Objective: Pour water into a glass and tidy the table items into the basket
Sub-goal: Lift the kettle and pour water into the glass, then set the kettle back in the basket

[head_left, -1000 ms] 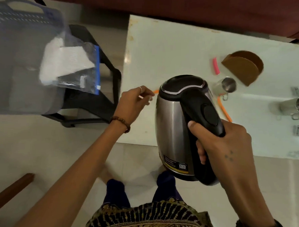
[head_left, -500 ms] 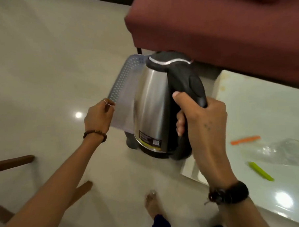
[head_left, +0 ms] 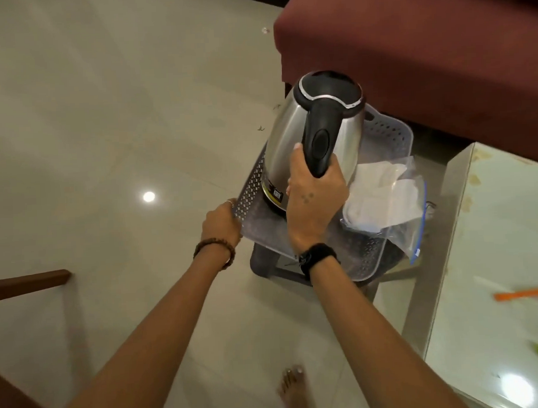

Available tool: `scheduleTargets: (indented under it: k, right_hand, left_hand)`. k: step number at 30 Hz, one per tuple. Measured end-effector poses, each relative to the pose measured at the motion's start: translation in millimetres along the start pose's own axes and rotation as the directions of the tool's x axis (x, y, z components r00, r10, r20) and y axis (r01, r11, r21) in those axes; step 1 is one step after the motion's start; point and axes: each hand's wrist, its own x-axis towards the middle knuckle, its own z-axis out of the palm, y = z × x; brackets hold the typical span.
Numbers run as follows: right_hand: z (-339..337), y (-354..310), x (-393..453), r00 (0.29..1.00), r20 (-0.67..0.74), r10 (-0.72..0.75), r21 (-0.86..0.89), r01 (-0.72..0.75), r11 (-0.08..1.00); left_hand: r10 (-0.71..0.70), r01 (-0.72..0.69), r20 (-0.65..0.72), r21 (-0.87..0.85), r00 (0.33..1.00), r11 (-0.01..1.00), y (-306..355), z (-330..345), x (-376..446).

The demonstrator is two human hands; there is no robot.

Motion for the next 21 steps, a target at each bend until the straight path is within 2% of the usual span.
scheduleTargets:
  k: [4,6,12,15,17,19,21]
  right_hand:
    - [9.4,25.0,-24.3,0.998,0.012,-0.064,0.031,0.063,0.997]
    - [8.1,36.4,-36.2,0.996,0.081,-0.037,0.071,0.031,0.997]
    - [-2.7,45.7,-42.1,0.955,0.298,0.010,0.111,-0.045,0.993]
    - [-20.2,43.0,-38.3,0.877,0.479,0.036,0.024,-0.054,0.998]
    - [-43.3,44.0,-34.2,0.829,0.557,0.046,-0.039,-0.030,0.999]
    - [-73.4,44.7,-29.4,0.827,0.559,0.056,-0.076,-0.016,0.997]
    - [-112.6,47.1,-22.8,0.839,0.539,0.078,-0.097,-0.030,0.995]
  left_hand:
    - [0.043,-0.041,-0.026,0.065,0.999,0.997,-1.3,3.2,4.5]
    - [0.050,-0.047,-0.038,0.089,0.998,0.995,-1.5,2.8,5.2]
    - [0.018,-0.018,-0.046,0.006,0.999,1.000,-2.1,5.9,-3.1]
    - [0.062,-0.072,-0.315,-0.021,0.947,0.997,-0.4,18.6,-32.0]
    - [0.092,-0.175,-0.448,-0.148,0.889,0.973,8.6,33.4,-66.6]
    - [0.087,-0.231,-0.417,-0.308,0.905,0.923,20.2,51.4,-102.5]
    - [0.090,-0.194,-0.256,-0.414,0.963,0.889,38.4,76.5,-132.2]
